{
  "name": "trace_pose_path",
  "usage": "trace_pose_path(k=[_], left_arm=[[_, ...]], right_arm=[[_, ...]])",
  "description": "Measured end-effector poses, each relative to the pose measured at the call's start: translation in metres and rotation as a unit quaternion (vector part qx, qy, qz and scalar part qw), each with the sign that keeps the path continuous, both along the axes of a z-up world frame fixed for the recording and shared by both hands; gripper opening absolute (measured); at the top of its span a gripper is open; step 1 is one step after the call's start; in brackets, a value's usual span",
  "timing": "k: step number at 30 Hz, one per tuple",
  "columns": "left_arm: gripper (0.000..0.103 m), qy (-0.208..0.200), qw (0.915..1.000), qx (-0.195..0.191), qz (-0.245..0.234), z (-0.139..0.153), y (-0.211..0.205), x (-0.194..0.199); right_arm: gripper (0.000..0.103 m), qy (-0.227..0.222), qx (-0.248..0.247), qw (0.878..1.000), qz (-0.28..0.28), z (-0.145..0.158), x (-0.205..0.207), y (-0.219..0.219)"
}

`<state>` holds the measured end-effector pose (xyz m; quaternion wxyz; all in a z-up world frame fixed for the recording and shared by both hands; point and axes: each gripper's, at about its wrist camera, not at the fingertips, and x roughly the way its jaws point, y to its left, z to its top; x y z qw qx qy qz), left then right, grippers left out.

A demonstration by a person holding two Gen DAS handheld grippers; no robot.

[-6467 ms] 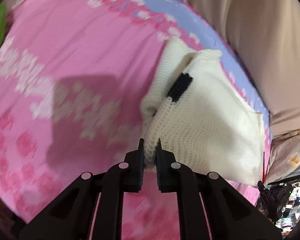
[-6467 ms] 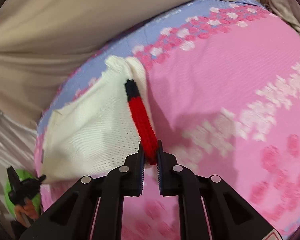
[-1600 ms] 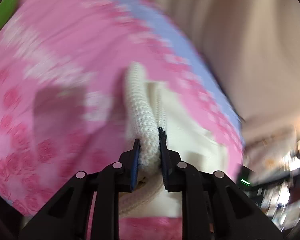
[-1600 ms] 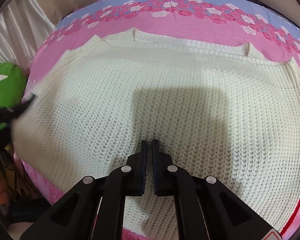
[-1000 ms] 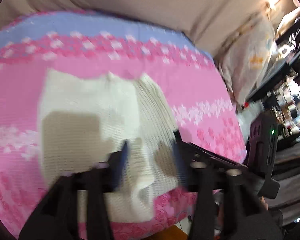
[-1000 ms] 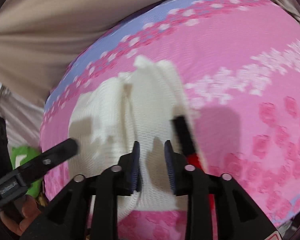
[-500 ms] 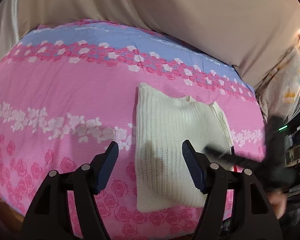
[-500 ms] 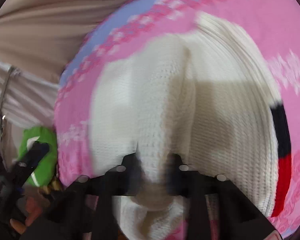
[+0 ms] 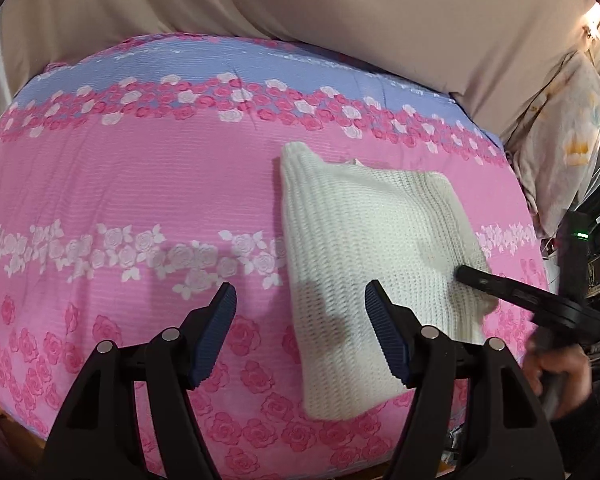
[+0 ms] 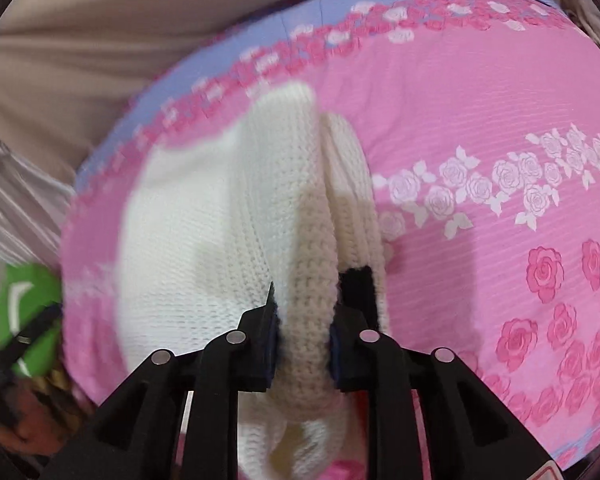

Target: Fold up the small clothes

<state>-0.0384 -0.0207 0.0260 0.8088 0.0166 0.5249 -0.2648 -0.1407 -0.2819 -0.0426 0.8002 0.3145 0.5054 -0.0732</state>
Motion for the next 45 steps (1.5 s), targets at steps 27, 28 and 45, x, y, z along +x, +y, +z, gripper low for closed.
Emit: trace_pose_path(k=[27, 28, 45], left_arm=[[0.069, 0.022, 0.9940, 0.087, -0.062, -0.057, -0.075, 0.003], [0.069, 0.021, 0.9939, 0.088, -0.063, -0.058, -0.075, 0.004], [0.071, -0.001, 0.9933, 0.107, -0.043, -0.064, -0.079, 0.008]], right_arm=[[0.033, -0.003, 0.013, 0.998, -0.058, 0.023, -0.073, -0.004], [0.041, -0.011, -0.011, 0.998, -0.057, 0.036, -0.066, -0.006], [0.018, 0.033, -0.087, 0.994, 0.049, -0.021, 0.059, -0.027]])
